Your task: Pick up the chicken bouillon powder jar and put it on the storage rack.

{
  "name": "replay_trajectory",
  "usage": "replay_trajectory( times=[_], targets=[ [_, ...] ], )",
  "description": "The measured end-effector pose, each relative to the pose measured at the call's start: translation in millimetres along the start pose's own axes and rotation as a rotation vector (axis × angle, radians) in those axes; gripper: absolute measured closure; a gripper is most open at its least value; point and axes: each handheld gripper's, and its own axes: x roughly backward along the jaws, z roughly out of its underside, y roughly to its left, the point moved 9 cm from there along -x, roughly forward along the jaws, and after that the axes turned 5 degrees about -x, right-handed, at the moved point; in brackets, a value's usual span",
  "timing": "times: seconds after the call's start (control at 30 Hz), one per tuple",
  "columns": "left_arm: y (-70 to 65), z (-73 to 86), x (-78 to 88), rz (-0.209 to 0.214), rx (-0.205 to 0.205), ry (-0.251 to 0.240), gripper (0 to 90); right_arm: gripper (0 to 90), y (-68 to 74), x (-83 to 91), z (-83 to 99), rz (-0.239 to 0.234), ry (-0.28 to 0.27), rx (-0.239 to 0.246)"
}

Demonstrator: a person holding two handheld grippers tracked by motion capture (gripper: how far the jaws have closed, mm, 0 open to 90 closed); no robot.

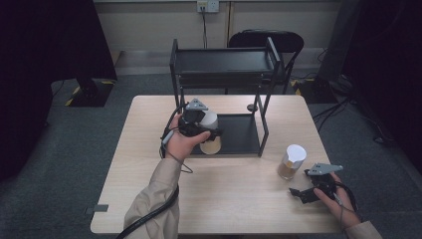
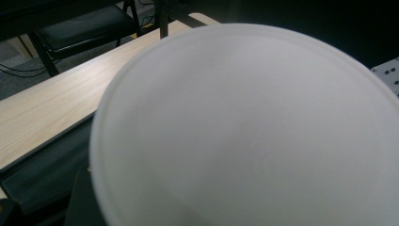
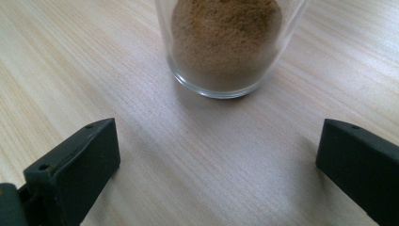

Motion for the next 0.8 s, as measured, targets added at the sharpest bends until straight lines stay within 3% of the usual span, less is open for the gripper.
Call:
replay_trajectory(
  times=[0.67, 0.8],
  targets=[
    [5.3, -41.4, 9.9, 0.009, 0.008, -0.012, 35.8, 0.0, 0.0, 0.0, 0.0, 0.000, 0.000, 0.000],
    [4.9, -51.9, 11.3, 0.002, -0.010, 0.009, 35.8, 0.0, 0.0, 0.0, 0.0, 0.000, 0.000, 0.000]
  ],
)
